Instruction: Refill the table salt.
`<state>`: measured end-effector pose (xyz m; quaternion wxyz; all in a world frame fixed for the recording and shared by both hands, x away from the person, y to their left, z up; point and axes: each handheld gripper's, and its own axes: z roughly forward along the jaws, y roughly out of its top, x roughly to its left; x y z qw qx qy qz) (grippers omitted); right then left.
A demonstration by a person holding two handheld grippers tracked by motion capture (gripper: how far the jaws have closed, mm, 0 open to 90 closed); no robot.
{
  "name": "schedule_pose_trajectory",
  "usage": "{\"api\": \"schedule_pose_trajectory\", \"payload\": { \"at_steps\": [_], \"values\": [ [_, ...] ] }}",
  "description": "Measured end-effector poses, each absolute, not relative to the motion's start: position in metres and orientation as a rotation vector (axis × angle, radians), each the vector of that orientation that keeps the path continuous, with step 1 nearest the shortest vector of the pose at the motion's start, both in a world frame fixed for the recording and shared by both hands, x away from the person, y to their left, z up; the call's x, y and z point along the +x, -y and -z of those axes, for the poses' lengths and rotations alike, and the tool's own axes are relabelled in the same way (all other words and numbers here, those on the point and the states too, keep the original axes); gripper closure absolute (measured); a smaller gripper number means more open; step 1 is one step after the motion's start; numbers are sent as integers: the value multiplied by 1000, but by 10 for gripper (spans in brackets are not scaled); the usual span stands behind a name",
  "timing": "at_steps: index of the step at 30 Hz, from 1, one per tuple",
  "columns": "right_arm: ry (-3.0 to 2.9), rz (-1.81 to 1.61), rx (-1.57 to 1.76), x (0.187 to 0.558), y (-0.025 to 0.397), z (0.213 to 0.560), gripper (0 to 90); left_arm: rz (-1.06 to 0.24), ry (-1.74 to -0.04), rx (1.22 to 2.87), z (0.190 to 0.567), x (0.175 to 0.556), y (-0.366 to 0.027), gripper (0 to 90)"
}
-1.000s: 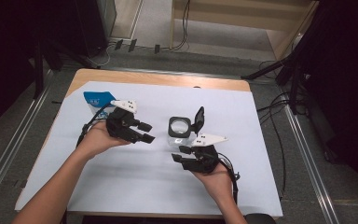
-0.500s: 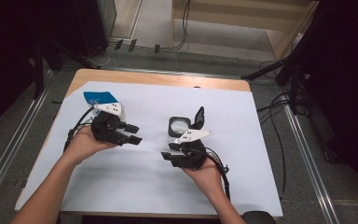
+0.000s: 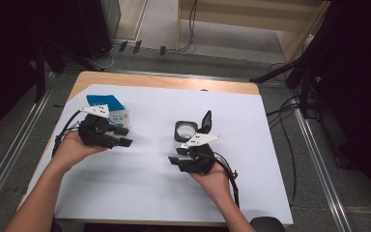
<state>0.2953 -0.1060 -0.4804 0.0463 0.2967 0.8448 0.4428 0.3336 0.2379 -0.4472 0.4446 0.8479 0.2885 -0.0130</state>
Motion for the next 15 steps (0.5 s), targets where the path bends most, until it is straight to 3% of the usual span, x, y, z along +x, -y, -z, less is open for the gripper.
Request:
{"api": "schedule_pose_trajectory", "payload": {
  "at_steps": [15],
  "values": [
    [-2573,-1369,941,299,110,485,557,-24,-822,2076,449,338,-277,456]
  ]
}}
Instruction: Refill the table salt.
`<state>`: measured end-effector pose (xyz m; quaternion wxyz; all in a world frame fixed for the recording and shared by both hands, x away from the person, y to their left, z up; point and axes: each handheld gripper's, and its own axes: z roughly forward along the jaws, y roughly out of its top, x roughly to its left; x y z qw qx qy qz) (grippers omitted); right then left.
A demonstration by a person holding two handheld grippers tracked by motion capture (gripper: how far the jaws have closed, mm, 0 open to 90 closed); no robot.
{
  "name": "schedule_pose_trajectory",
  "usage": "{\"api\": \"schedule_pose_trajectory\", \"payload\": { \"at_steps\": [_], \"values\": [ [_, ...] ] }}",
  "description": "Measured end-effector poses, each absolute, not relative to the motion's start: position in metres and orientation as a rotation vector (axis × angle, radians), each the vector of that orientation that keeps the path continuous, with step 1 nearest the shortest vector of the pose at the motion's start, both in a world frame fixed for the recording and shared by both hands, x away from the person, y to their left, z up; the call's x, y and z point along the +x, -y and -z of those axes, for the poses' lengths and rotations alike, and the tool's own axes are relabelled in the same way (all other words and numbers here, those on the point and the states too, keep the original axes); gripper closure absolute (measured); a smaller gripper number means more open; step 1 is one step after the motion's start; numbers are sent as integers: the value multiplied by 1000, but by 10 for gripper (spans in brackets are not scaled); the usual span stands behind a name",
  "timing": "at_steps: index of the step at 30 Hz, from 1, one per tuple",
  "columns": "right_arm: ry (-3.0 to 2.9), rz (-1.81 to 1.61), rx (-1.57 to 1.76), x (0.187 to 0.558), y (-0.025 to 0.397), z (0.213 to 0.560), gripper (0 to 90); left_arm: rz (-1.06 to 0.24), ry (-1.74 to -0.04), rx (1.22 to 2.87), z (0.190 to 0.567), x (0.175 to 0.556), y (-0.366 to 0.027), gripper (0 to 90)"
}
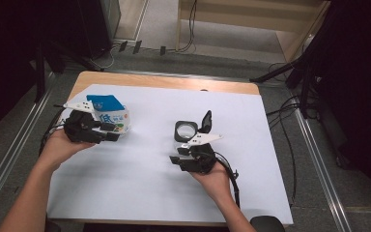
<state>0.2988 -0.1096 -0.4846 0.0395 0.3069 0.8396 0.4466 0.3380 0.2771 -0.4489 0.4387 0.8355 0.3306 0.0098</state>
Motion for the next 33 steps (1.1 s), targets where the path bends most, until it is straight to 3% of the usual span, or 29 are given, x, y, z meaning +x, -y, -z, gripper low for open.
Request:
{"api": "schedule_pose_trajectory", "payload": {
  "at_steps": [15,28,33],
  "values": [
    [-2591,-1351,946,298,109,488,557,-60,-920,2024,445,343,-319,475],
    [-2581,-1356,941,297,111,485,557,-119,-920,2039,426,351,-338,515],
    [-2591,-1353,950,298,108,487,558,-123,-906,2039,419,366,-327,575]
  ]
}}
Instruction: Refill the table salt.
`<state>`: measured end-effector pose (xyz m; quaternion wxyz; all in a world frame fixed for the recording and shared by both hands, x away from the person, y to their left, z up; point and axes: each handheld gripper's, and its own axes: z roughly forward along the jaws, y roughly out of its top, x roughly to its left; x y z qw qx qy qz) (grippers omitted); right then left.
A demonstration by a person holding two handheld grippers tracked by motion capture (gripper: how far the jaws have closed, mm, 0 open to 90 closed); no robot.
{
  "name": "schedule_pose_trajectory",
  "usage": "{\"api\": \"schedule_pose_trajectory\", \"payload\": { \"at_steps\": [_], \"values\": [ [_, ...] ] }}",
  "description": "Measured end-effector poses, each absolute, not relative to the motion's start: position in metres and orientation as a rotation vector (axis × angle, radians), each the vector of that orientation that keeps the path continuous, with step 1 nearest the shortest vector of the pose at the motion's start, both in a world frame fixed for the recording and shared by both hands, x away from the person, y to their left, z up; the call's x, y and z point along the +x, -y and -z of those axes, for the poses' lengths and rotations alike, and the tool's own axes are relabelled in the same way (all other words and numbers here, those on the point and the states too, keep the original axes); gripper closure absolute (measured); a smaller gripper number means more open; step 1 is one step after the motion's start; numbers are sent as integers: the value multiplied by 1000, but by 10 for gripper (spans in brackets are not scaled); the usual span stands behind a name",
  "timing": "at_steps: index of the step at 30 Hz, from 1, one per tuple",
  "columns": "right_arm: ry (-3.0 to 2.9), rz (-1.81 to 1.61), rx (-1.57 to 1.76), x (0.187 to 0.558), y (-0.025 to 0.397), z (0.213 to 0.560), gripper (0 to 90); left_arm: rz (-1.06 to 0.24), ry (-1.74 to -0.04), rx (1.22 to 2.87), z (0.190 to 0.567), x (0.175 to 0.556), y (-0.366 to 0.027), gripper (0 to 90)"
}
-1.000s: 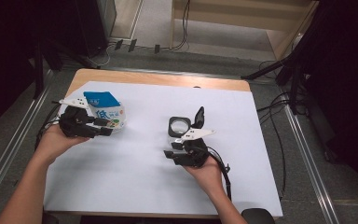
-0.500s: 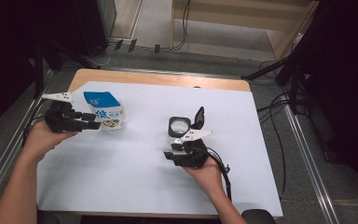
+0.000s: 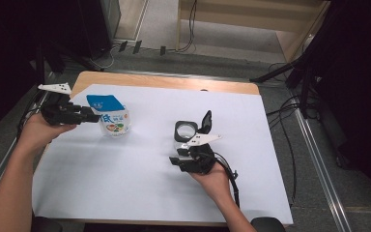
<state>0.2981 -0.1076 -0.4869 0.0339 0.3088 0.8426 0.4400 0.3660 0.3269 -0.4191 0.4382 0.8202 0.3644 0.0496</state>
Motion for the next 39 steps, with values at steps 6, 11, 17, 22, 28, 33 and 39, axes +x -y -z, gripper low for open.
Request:
{"api": "schedule_pose_trajectory", "payload": {
  "at_steps": [6,11,17,22,28,33,39],
  "values": [
    [-2597,-1350,945,298,107,488,558,-123,-858,2078,414,378,-315,685],
    [-2598,-1346,948,298,107,488,558,-149,-826,2112,411,378,-310,784],
    [-2597,-1345,957,299,106,489,558,-136,-805,2130,410,377,-308,852],
    [-2596,-1345,955,299,106,490,557,-111,-813,2139,407,377,-302,873],
    [-2596,-1345,960,299,106,490,557,-106,-797,2179,402,376,-290,884],
    [-2596,-1342,962,299,106,489,558,-97,-811,2186,400,375,-290,886],
    [-2587,-1348,955,298,105,489,569,-98,-785,2174,385,369,-283,896]
  ]
}}
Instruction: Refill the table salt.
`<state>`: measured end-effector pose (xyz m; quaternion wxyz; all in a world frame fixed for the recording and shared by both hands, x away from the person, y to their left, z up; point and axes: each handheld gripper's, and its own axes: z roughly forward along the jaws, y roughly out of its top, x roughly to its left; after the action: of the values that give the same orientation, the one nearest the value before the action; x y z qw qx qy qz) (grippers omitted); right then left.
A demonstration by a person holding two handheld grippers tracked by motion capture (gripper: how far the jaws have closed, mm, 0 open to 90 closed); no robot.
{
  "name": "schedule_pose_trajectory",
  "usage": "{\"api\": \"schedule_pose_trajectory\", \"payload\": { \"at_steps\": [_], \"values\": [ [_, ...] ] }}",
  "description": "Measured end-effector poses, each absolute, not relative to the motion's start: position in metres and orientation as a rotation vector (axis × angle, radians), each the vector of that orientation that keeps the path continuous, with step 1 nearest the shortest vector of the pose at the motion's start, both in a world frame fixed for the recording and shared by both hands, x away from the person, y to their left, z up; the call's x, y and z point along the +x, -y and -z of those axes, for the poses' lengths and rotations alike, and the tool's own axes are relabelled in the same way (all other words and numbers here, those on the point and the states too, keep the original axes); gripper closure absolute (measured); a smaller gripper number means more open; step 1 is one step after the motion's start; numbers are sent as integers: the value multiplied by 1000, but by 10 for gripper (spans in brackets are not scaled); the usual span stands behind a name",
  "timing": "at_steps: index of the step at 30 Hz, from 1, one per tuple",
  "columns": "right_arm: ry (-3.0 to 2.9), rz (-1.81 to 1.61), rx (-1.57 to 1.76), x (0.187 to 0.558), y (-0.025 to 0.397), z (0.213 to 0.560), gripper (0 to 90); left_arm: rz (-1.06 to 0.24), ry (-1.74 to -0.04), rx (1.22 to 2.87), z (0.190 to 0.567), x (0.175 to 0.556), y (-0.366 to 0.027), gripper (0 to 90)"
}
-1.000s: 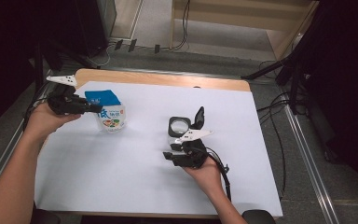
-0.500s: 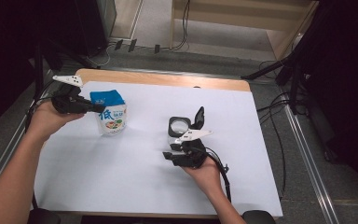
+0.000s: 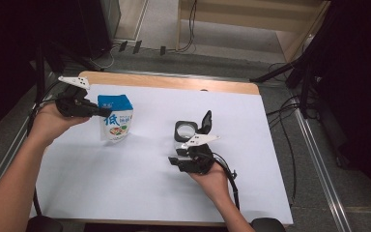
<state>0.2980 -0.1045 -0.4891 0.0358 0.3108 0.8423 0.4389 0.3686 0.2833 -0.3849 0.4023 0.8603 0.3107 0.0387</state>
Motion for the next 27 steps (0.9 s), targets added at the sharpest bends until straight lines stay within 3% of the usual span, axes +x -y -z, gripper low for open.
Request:
{"api": "schedule_pose_trajectory", "payload": {
  "at_steps": [13,18,27],
  "values": [
    [-2482,-1387,930,298,86,478,640,-80,-659,2217,343,346,-240,900],
    [-2477,-1405,909,301,63,485,467,-40,-606,2234,340,346,-223,900],
    [-2448,-1376,878,300,42,496,362,-12,-578,2239,335,345,-205,900]
  ]
}}
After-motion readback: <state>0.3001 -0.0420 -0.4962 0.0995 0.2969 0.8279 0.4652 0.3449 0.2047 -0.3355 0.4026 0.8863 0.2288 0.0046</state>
